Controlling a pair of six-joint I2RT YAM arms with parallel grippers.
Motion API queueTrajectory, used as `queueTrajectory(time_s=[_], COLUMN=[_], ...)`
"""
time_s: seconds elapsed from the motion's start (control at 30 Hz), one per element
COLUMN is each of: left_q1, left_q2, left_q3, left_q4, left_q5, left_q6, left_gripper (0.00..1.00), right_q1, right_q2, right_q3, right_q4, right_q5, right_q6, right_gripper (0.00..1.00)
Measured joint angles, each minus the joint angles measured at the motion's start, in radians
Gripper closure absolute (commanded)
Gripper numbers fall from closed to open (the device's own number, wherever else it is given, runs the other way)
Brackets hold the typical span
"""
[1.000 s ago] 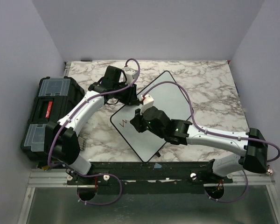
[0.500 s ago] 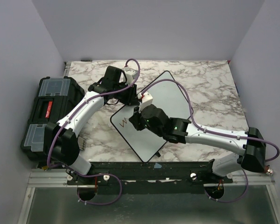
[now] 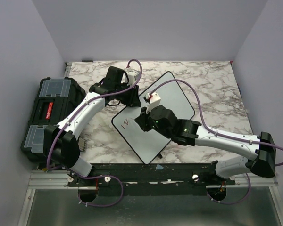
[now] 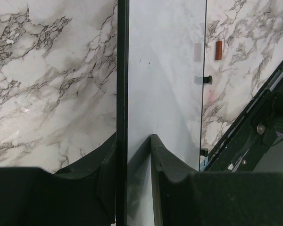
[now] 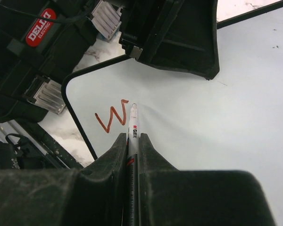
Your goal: Write a sentence on the whiteboard
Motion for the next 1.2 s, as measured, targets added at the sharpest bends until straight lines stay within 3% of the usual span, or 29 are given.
queueTrajectory(time_s=[1.2], left_q1=[-0.015], left_q2=[-0.024], left_q3=[-0.013], left_q4=[0.014], left_q5=[-0.014], left_q6=[-0.008], left_gripper=[1.00], right_q1=[0.000], right_q2=[-0.159], right_q3=[-0.168], right_q4=[0.063], right_q5=[-0.008], right_q6=[-0.017], right_gripper=[0.99])
